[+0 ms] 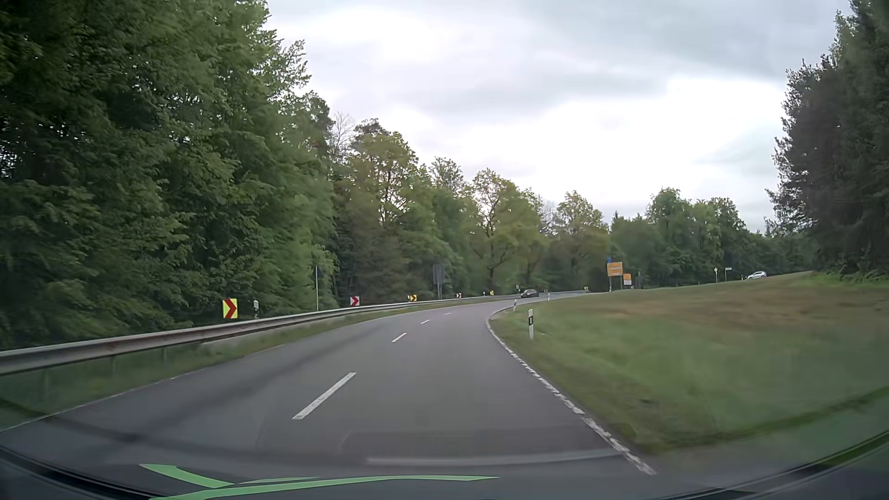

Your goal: Follow the waypoints while adhering to traffic rules and regulations

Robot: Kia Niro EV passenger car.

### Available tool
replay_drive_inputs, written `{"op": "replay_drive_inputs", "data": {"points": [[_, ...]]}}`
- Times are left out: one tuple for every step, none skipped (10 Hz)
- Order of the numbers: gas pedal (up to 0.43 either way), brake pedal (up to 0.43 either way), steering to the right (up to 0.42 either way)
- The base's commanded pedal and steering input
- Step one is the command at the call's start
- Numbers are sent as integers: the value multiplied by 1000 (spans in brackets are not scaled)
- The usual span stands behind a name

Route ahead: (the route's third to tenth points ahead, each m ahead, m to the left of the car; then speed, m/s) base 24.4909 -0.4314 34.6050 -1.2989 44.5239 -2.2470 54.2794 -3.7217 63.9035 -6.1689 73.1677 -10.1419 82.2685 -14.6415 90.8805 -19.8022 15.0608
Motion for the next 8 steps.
{"op": "replay_drive_inputs", "data": {"points": [[0, 0, 3], [0, 0, 5], [0, 0, 6], [0, 0, 7], [0, 0, 8], [0, 6, 12], [0, 12, 14], [0, 24, 15]]}}
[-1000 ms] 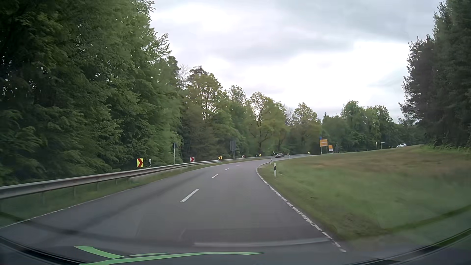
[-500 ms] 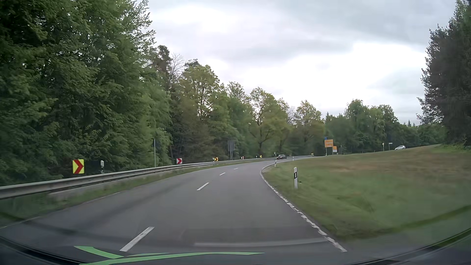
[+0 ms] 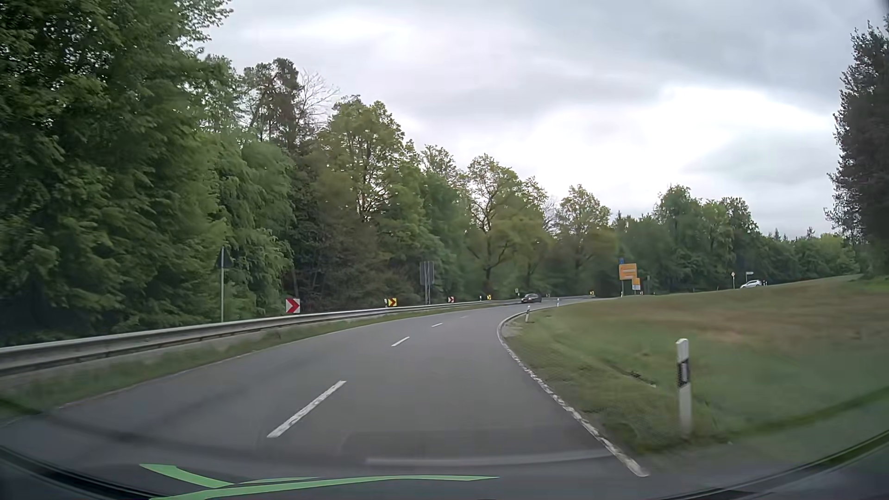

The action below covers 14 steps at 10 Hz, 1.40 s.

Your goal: Follow the waypoints while adhering to traffic rules and regulations

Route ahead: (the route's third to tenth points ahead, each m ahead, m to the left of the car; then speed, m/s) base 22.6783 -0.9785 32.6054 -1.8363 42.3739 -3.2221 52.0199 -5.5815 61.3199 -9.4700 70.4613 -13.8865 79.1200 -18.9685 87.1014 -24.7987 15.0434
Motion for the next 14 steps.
{"op": "replay_drive_inputs", "data": {"points": [[0, 43, 15], [0, 55, 15], [0, 61, 15], [0, 67, 15], [0, 73, 15], [0, 79, 17], [0, 79, 18], [0, 91, 20], [0, 91, 21], [0, 91, 22], [0, 98, 22], [0, 98, 24], [0, 98, 25], [0, 98, 26]]}}
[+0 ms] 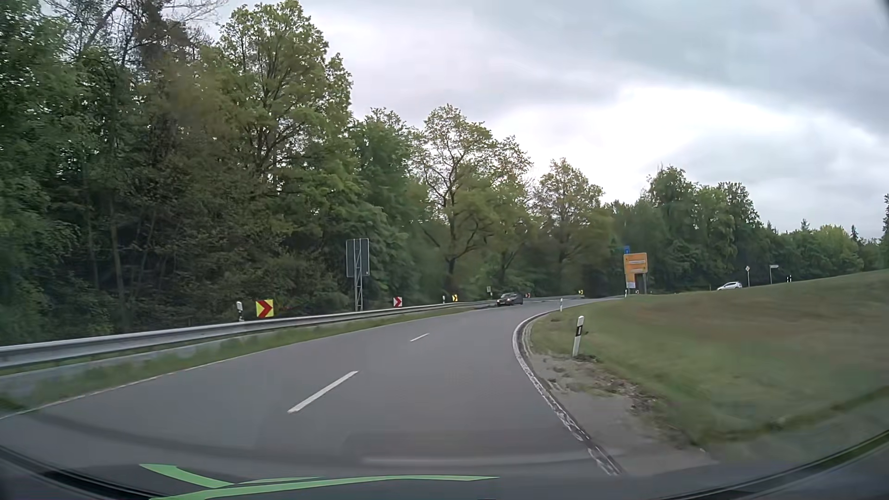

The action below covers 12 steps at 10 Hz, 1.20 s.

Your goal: Follow the waypoints while adhering to traffic rules and regulations

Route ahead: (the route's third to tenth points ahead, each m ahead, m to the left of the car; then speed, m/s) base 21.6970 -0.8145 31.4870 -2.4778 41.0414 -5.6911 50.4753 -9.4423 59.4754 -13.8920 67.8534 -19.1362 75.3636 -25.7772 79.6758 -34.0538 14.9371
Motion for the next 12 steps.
{"op": "replay_drive_inputs", "data": {"points": [[0, 104, 27], [0, 104, 28], [0, 104, 30], [0, 104, 30], [0, 110, 31], [0, 116, 32], [0, 116, 34], [0, 122, 36], [0, 128, 36], [0, 134, 37], [0, 134, 38], [0, 134, 40]]}}
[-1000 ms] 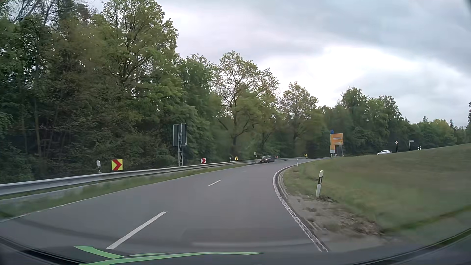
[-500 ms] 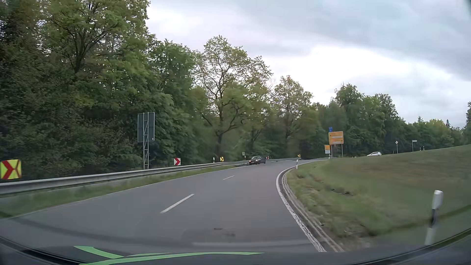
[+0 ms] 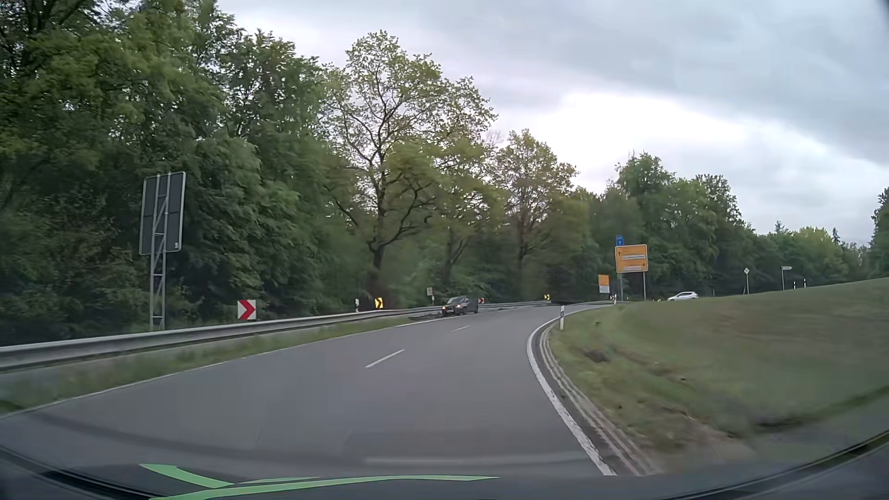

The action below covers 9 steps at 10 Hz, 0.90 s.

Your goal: Follow the waypoints while adhering to traffic rules and regulations

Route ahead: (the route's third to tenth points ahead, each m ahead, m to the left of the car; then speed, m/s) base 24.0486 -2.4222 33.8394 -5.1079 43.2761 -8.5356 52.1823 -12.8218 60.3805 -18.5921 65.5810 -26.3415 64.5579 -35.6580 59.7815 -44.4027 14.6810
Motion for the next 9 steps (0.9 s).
{"op": "replay_drive_inputs", "data": {"points": [[0, 146, 41], [0, 159, 42], [0, 189, 43], [0, 189, 44], [0, 177, 45], [0, 146, 46], [0, 146, 47], [0, 140, 46], [0, 134, 46]]}}
